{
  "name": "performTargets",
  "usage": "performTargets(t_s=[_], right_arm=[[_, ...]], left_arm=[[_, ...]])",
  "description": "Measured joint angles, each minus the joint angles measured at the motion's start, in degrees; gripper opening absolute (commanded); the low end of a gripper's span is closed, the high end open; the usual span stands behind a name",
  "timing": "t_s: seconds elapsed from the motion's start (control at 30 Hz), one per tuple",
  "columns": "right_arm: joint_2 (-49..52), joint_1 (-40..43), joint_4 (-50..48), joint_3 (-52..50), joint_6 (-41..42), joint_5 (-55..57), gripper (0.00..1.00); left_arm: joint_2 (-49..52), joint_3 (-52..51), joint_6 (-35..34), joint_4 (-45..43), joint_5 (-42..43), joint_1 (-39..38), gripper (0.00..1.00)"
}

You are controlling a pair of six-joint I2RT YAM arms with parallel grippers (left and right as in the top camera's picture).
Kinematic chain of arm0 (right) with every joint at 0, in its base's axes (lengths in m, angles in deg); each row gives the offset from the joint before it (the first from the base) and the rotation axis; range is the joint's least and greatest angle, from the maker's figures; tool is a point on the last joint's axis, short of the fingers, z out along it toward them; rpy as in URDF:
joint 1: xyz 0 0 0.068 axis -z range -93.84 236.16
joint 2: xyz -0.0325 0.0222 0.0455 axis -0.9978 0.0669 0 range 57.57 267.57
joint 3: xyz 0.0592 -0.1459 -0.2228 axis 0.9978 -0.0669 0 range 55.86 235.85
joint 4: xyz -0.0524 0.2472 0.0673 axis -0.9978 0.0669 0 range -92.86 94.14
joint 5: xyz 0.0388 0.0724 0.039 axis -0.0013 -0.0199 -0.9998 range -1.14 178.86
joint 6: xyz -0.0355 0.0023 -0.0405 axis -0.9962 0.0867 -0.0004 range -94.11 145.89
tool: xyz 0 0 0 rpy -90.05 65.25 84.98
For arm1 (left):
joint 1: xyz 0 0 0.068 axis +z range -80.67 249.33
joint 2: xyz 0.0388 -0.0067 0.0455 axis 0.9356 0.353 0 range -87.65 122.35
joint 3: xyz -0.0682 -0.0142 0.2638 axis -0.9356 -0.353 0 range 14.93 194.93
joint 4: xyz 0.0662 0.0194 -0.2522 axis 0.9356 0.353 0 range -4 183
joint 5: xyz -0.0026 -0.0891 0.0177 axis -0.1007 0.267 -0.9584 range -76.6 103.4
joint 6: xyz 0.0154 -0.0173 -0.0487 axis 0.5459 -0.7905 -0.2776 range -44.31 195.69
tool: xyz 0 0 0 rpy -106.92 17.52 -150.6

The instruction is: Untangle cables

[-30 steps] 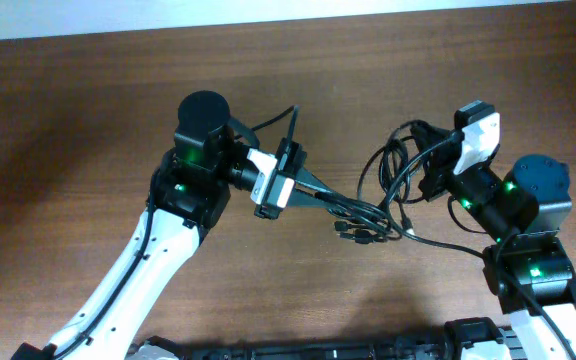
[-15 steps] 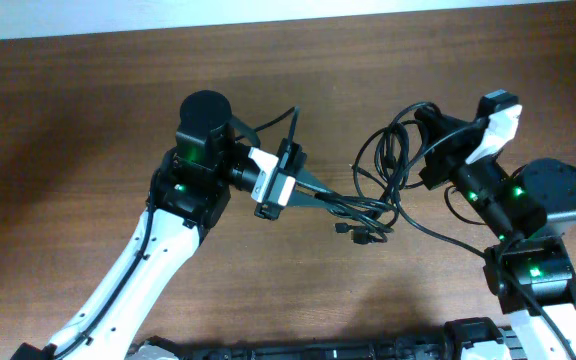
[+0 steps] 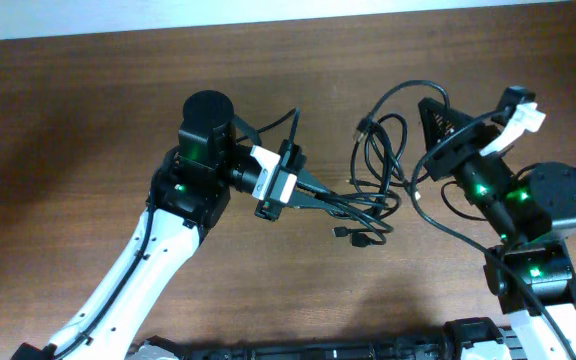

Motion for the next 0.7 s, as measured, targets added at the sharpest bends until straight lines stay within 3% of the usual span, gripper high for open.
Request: performTargets(t_s=[0.1,0.13,0.17,0.2,0.27,0.3,0.7], right_arm=[[0.0,0.0,0.02,0.0,1.7,0.83,0.04],[0.0,0.0,0.33,0.0,1.97,1.7,0.09],[0.0,0.0,0.74,0.0,2.14,2.49,0.22],[0.0,0.0,1.64,0.0,2.54,3.82,0.52],[0.0,0.0,2.78,0.0,2.89,5.31,0.86],[0.0,0.0,3.08,0.0,2.86,5.86,0.96],[0.0,0.0,7.28,0.0,2.86,8.59,0.99]], left_arm=[[0.0,0.0,0.0,0.0,0.0,0.0,0.0],[0.0,0.0,0.02,0.0,0.0,0.0,0.0],[0.0,0.0,0.0,0.0,0.0,0.0,0.0],[0.0,0.0,0.0,0.0,0.0,0.0,0.0],[0.0,0.0,0.0,0.02,0.0,0.0,0.0],[0.0,0.0,0.0,0.0,-0.02,0.0,0.0],[0.0,0.0,0.0,0.15,-0.09,0.0,0.0]])
